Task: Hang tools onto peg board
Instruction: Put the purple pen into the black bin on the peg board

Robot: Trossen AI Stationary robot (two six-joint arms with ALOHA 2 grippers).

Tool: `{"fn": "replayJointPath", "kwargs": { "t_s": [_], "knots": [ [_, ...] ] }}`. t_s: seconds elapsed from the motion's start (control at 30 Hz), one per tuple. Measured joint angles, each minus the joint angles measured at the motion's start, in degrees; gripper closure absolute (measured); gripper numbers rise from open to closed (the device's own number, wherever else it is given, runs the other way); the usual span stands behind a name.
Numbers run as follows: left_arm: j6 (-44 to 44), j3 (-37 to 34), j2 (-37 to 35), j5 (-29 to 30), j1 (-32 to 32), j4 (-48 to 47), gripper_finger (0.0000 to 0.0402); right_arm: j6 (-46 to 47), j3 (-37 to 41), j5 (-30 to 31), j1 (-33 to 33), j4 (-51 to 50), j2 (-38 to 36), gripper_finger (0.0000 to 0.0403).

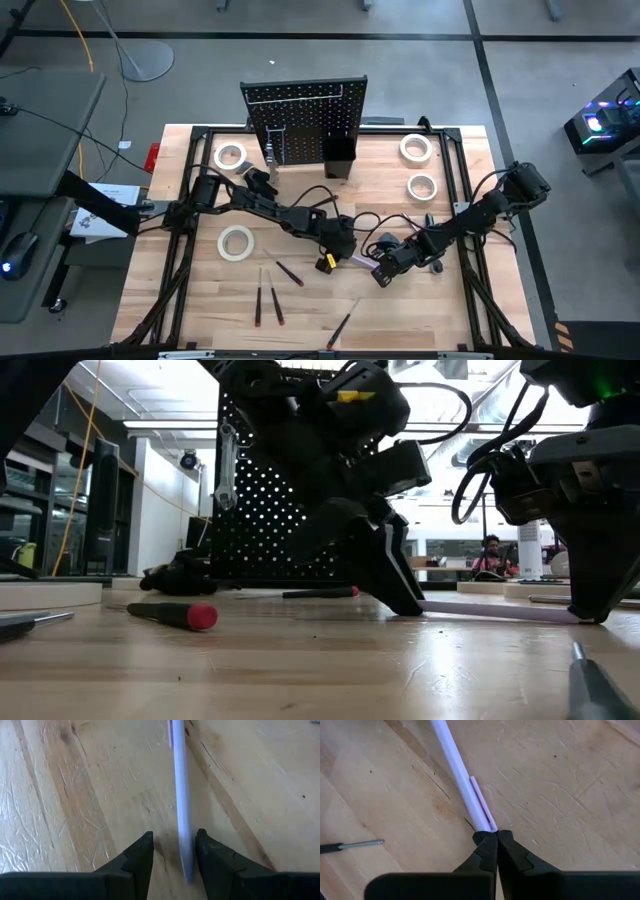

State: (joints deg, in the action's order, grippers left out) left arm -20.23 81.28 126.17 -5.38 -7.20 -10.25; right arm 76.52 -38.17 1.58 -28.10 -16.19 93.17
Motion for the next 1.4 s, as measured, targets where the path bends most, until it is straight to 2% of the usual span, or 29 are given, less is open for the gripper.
{"fn": "replayJointPath", "kwargs": {
  "t_s": [0.13,0.23,0.43,0.73,0.87,1.17,1.4],
  "knots": [
    [0.57,-0.04,0.27,-0.03,0.0,-0.35,0.0273,0.1,0.01,0.11,0.0,0.03,0.0,0.0403],
    [0.33,0.01,0.84,0.0,-0.23,-1.05,0.0291,0.12,0.0,0.08,0.0,0.05,0.0,0.0403],
    [2.97,0.24,2.21,0.76,-1.76,-2.61,0.0386,1.69,0.02,0.14,-0.01,0.2,0.0,0.0403],
    [8.64,0.28,2.21,-0.42,-1.38,-3.66,0.0396,1.28,-4.22,4.61,-0.28,-3.19,0.28,0.0403],
    [9.69,0.26,1.62,-1.49,-0.61,-4.68,0.0396,-2.32,-8.07,6.03,-0.28,-7.69,0.46,0.0396],
    [10.16,0.11,0.79,-0.54,-0.33,-5.91,0.0398,-5.15,-18.58,11.8,-0.52,-23.53,0.31,0.0326],
    [11.22,0.11,0.78,-0.29,-0.31,-5.89,0.0398,-12.27,-20.5,9.49,-1.31,-21.88,0.32,0.028]
  ]
}}
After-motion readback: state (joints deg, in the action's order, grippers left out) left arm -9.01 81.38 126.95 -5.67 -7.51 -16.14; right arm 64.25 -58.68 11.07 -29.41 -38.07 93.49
